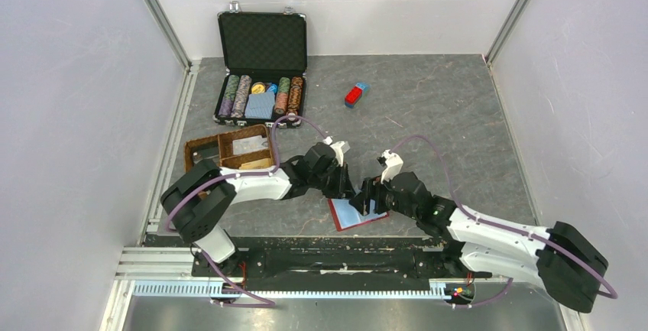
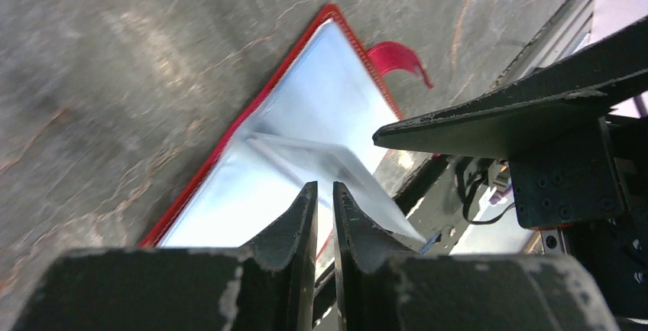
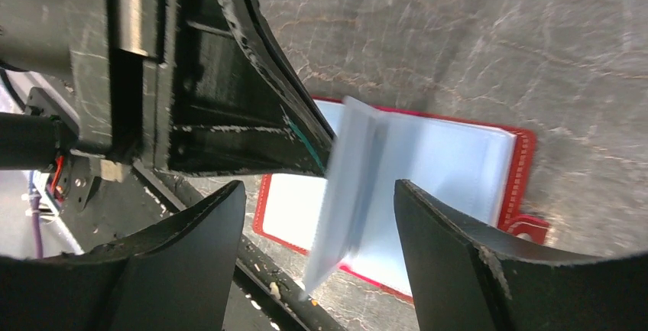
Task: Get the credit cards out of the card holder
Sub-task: Remove the credit card from the card holder.
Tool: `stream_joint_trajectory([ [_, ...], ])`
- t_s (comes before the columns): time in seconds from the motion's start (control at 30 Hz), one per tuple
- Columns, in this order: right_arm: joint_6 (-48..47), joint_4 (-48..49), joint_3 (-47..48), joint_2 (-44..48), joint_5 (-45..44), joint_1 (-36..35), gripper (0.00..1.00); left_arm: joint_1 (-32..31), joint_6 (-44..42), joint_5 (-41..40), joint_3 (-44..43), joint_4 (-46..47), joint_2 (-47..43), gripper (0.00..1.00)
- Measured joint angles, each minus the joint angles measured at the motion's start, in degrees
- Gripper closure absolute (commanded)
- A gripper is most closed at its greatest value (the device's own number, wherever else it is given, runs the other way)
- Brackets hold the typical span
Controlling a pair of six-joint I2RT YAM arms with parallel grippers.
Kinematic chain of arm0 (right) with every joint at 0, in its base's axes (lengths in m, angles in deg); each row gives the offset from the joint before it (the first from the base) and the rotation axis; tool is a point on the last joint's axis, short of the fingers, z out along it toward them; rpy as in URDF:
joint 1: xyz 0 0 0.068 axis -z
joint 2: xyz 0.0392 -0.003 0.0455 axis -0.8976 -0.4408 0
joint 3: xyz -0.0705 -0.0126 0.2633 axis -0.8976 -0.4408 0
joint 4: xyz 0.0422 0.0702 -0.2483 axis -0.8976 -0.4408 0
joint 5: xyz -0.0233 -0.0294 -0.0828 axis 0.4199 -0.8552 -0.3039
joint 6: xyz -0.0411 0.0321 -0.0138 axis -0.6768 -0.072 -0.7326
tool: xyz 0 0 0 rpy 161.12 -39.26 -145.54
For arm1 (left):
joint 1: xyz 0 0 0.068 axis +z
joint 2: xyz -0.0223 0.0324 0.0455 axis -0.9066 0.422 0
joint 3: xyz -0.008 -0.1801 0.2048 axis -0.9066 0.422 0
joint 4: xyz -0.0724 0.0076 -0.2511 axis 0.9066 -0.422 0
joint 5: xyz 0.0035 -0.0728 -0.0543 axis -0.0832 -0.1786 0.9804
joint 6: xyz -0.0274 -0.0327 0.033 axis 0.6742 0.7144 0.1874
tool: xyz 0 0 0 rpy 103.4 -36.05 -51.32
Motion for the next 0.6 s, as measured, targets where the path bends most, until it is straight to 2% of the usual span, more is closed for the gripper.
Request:
stream_joint_trajectory([
  [0.13, -2.08, -5.53, 1.33, 4.0, -3.3, 0.0, 0.33, -0.92, 0.83, 0.57, -2.67, 1.31, 2.69, 0.81],
  [0.27, -3.74, -10.1, 1.6, 7.85, -5.68, 0.0, 0.44, -1.22, 1.07, 0.55, -3.28, 1.27, 3.37, 0.79],
  [0.37, -4.7, -11.96, 1.57, 9.33, -6.29, 0.04, 0.52, -1.25, 1.05, -1.53, -3.52, -0.17, 3.15, 0.77],
  [0.6, -6.32, -12.9, 1.57, 8.31, -6.56, 0.04, 0.63, -1.25, 1.07, -7.89, -3.54, -7.32, -1.84, 0.73],
])
